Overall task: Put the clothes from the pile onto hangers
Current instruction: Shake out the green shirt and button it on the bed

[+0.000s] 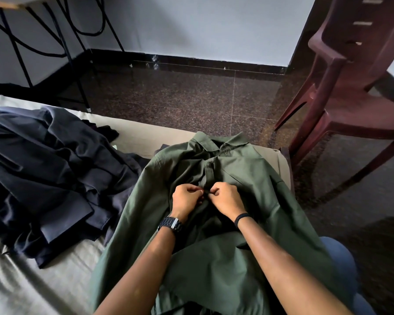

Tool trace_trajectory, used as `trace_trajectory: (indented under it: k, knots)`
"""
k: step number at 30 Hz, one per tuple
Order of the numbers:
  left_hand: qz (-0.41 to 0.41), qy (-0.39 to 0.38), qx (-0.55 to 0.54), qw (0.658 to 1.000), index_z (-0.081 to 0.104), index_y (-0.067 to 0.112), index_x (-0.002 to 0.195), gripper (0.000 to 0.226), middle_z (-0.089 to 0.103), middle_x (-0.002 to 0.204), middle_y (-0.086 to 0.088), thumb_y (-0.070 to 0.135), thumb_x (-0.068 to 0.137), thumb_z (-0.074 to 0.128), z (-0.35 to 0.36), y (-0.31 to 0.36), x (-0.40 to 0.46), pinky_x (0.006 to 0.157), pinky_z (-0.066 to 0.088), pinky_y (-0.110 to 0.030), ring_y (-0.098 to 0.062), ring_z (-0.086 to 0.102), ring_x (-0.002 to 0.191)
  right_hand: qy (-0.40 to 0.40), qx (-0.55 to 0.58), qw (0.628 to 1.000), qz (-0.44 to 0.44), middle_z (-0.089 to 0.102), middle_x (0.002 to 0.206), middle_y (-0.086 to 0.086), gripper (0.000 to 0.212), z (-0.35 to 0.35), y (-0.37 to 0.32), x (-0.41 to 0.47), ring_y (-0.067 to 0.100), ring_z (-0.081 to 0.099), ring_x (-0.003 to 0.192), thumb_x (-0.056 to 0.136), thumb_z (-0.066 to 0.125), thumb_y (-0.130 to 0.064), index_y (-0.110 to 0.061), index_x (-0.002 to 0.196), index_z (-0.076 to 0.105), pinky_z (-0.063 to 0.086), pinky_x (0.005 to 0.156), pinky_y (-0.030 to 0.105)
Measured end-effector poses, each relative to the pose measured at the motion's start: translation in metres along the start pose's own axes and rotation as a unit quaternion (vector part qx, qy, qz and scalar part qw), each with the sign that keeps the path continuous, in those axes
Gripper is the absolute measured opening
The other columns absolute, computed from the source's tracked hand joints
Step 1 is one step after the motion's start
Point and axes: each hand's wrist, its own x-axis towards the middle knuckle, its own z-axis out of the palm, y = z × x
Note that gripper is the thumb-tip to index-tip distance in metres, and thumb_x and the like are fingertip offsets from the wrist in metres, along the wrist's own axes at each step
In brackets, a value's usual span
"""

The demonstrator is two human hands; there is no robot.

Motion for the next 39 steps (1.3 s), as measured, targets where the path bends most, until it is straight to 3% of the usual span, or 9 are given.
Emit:
trace_trajectory:
  k: [3,7,10,13,16,21,27,36,39]
  knots:
    - [-0.009,-0.014,-0.085,0.996,0.066,0.001,0.084,0.005,0.067,0.069,-0.010,0.000,0.087,0.063,-0.001,0.004,-0.006,0.051,0.051,-0.017,-0.007,0.062,0.050,-0.018,0.123,0.992,0.027,0.071,0.078,0.002,0.011,-0.010,0.010,0.000,0.010,0.061,0.075,0.082,0.070,-0.010,-0.009,0.091,0.076,0.050,0.072,0.020]
    - [0.000,-0.002,-0.145,0.989,0.063,0.003,0.078,0.012,0.064,0.067,-0.009,-0.003,0.088,0.060,0.001,0.008,-0.015,0.050,0.051,-0.017,-0.006,0.060,0.050,-0.033,0.111,0.993,0.033,0.059,0.065,-0.008,0.013,-0.018,0.019,-0.003,-0.001,0.051,0.059,0.082,0.064,-0.007,-0.010,0.090,0.074,0.036,0.055,0.003]
    - [0.009,-0.008,-0.182,0.983,0.060,0.004,0.080,0.014,0.062,0.066,-0.008,-0.007,0.088,0.057,0.001,0.011,-0.021,0.051,0.053,-0.019,-0.007,0.060,0.050,-0.020,0.171,0.983,0.064,0.062,0.071,-0.001,0.008,-0.013,0.018,-0.005,0.009,0.054,0.068,0.083,0.063,-0.007,-0.011,0.084,0.069,0.039,0.061,0.016]
    - [0.014,-0.034,-0.192,0.981,0.061,0.004,0.081,0.015,0.063,0.068,-0.008,-0.007,0.089,0.056,0.001,0.012,-0.026,0.055,0.055,-0.022,-0.009,0.062,0.054,-0.035,0.380,0.917,0.119,0.053,0.064,0.000,0.021,-0.011,0.014,-0.010,0.011,0.044,0.062,0.088,0.053,0.001,-0.012,0.074,0.060,0.033,0.056,0.023]
    - [0.024,-0.067,-0.194,0.978,0.062,0.005,0.082,0.013,0.065,0.069,-0.007,-0.005,0.090,0.057,0.002,0.013,-0.032,0.058,0.056,-0.023,-0.011,0.064,0.058,-0.041,0.458,0.880,0.120,0.051,0.062,0.001,0.027,-0.013,0.013,-0.015,0.011,0.043,0.059,0.090,0.046,0.004,-0.011,0.074,0.061,0.033,0.055,0.023]
    - [0.036,-0.073,-0.205,0.975,0.064,0.003,0.092,0.006,0.070,0.075,-0.007,-0.001,0.089,0.061,0.007,0.020,-0.038,0.060,0.054,-0.019,-0.009,0.065,0.061,-0.037,0.441,0.893,0.084,0.063,0.070,0.003,0.018,-0.016,0.011,-0.023,0.015,0.055,0.071,0.089,0.056,-0.008,-0.013,0.077,0.068,0.043,0.064,0.025]
    - [0.037,-0.084,-0.207,0.974,0.064,0.003,0.087,0.004,0.071,0.078,-0.011,-0.001,0.087,0.063,0.006,0.018,-0.041,0.063,0.056,-0.022,-0.015,0.069,0.068,0.013,0.252,0.968,0.002,0.068,0.074,-0.006,0.006,-0.024,0.015,-0.022,0.006,0.063,0.072,0.080,0.074,-0.018,-0.016,0.081,0.069,0.050,0.072,0.022]
    - [0.040,-0.094,-0.199,0.975,0.066,0.002,0.087,0.006,0.071,0.075,-0.010,-0.002,0.088,0.061,0.006,0.025,-0.043,0.062,0.056,-0.022,-0.015,0.069,0.066,0.083,0.208,0.974,-0.040,0.068,0.077,-0.008,0.009,-0.025,0.013,-0.027,0.001,0.062,0.072,0.081,0.072,-0.016,-0.010,0.088,0.073,0.046,0.071,0.010]
    - [0.049,-0.071,-0.155,0.984,0.068,0.007,0.084,0.008,0.072,0.076,-0.010,0.000,0.087,0.064,0.006,0.024,-0.039,0.071,0.058,-0.031,-0.021,0.070,0.072,0.104,0.197,0.973,-0.050,0.071,0.080,-0.004,0.011,-0.025,0.010,-0.031,0.004,0.064,0.075,0.081,0.072,-0.016,-0.009,0.089,0.073,0.048,0.072,0.012]
